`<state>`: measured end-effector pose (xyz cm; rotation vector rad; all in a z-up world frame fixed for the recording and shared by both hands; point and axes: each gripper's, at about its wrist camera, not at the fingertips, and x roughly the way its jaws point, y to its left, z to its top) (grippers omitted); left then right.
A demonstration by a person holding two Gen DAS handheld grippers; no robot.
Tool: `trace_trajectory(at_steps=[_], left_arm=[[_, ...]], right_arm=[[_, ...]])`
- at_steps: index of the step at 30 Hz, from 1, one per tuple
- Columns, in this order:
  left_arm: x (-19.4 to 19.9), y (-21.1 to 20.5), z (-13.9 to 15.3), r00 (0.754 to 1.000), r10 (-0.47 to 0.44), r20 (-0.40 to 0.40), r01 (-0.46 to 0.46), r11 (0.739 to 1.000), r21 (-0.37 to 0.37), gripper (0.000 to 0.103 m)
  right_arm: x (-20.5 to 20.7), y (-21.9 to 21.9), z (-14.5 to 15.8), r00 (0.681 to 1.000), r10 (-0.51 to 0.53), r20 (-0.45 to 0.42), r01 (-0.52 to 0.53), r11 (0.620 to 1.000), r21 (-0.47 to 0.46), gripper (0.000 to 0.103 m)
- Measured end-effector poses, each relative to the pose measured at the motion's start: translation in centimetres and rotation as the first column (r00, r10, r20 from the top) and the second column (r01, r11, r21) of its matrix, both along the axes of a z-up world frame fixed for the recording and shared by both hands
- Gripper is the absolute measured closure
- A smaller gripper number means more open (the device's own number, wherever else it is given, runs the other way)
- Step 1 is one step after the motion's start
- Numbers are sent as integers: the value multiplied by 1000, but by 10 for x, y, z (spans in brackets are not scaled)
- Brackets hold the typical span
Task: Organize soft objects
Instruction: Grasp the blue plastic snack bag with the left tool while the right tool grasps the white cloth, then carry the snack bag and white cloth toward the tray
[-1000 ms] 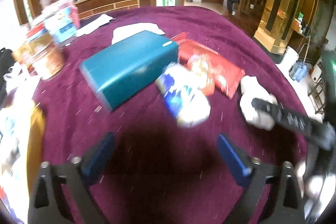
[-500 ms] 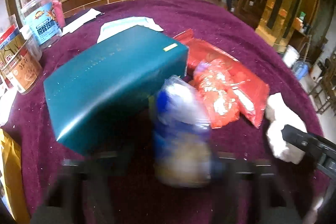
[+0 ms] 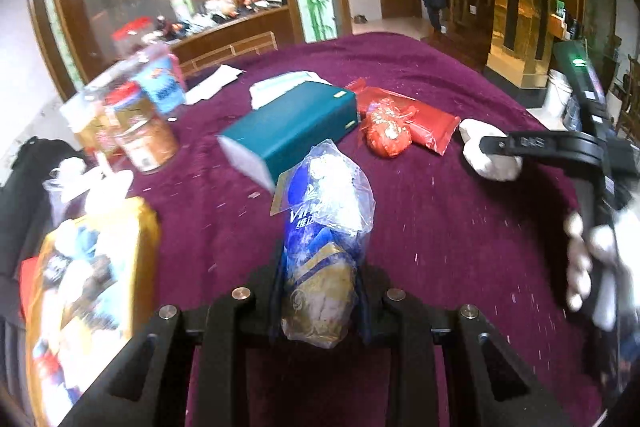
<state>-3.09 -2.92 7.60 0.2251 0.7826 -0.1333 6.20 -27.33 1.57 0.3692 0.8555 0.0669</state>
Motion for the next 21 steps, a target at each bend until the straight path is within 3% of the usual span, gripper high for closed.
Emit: trace_trajectory(at_steps=[8,13,21], left_arm=[[-67,48,25,993,82,86,-81,997,-8,73],[-89,82,32,987,131,98,-126,991,-53,73],[-109,109,36,979,161,124,-146,982,-120,73]], right_arm=[[-7,-3,0,998,-52,24,53,998,-42,77],[-17,-4,-3,997,-69,-28,68,997,-26,77],[-86,31,26,999,41,13,-41,999,3,76]])
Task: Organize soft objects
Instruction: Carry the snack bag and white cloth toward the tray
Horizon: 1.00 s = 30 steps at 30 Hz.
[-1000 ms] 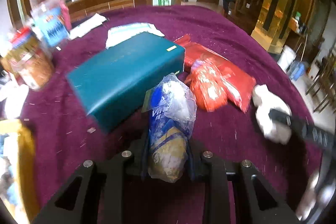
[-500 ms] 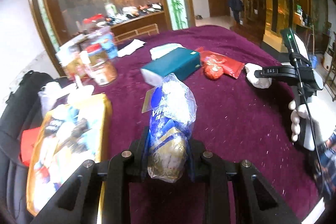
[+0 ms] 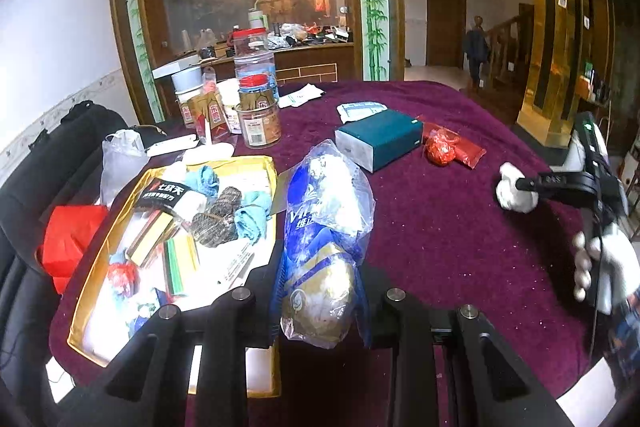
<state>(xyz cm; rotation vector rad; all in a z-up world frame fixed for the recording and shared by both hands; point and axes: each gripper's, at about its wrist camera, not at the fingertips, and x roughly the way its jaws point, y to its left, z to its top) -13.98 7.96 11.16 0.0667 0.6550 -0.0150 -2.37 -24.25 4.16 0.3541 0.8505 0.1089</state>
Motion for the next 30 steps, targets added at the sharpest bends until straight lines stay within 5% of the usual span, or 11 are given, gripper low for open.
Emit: trace_trajectory(at_steps=[11,30], left_arm=[[-20,25,-1,999,40,33,-39,999,-35,73],[-36,71,-12,995,95,26,-92,991,-100,73]], right_arm=[[-50,91,47,974,206,94,-200,977,-73,76],[-93,216,72,883,459,103,-444,885,-140,76]])
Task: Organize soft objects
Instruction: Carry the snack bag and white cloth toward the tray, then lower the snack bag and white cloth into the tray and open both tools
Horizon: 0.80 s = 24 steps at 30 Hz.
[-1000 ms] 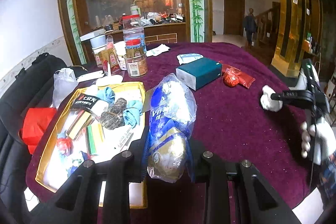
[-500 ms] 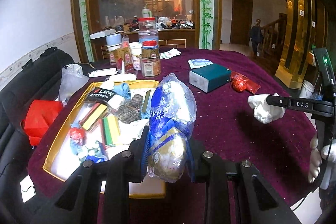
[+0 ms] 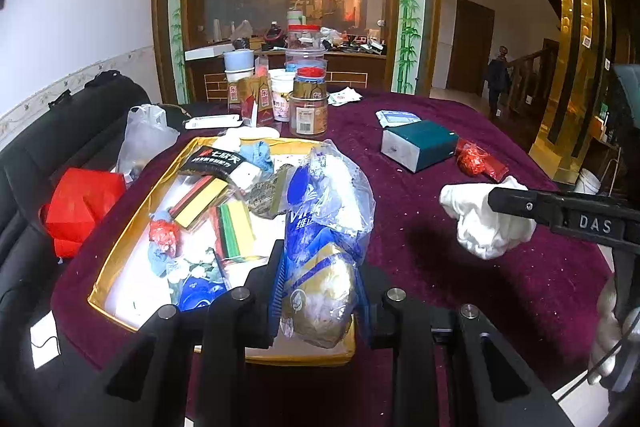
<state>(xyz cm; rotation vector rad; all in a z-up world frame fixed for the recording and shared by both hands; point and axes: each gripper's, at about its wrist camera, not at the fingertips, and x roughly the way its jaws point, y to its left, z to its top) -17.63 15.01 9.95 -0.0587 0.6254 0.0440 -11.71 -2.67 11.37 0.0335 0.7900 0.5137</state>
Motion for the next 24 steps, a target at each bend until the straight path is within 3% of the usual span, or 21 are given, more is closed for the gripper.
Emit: trace_trajectory(at_steps=[16,24], left_arm=[[-3,47,-13,998,61,-18,-62,997,-48,72],[0,114,-23,980,197,-39,-200,974,-107,72]], right_arm=[[-15,76,-1,989,149,-8,-149,988,-40,76],[-12,112,-10,976,217,-33,-218,974,-57,76]])
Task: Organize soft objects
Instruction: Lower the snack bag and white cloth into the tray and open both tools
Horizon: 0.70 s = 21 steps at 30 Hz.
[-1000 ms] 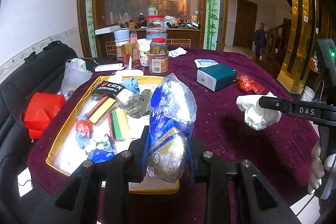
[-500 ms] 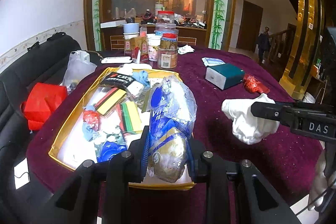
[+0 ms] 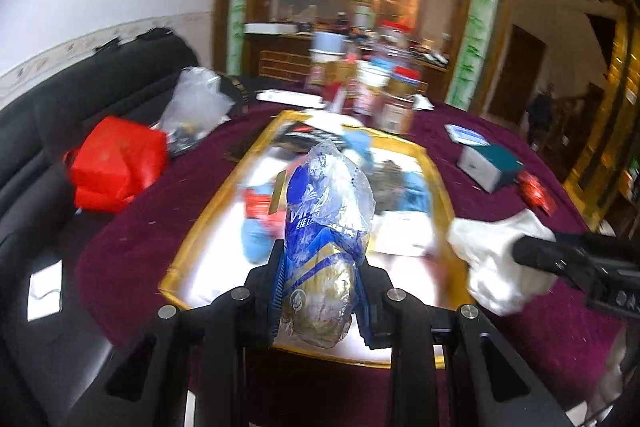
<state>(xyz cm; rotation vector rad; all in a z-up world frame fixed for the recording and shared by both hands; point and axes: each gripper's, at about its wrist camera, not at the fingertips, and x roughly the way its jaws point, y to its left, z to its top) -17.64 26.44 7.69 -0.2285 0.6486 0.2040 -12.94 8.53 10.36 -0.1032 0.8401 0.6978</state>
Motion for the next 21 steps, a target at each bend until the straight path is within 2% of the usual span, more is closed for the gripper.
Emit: trace_trajectory(at_steps=[4,12,15,16,18,21], left_arm=[[9,24,-14,998,49,-33,-49,999,-11,71],[29,43,-41,993,74,-88,-79,995,-56,69],[35,50,-40,993,80,-84,-85,994,-63,58],[36,52,-39,995,65,-76,-72,993,-97,50],[31,54,-37,998,47,-44,-53,985,-162,40],[21,51,-28,998,57,-2,-57,985,-161,34]], right_arm=[[5,18,-9,999,31,-25,-32,999,-13,76],[10,49,-16,995,84,-43,-85,996,-19,76],[19,61,-15,995,91,-35,-92,996,-21,76],[21,64,-15,995,92,-34,-93,995,-20,76],[30,72,-14,995,92,-39,-93,996,-13,76],[43,85,-18,994,90,-57,-90,996,-6,76]])
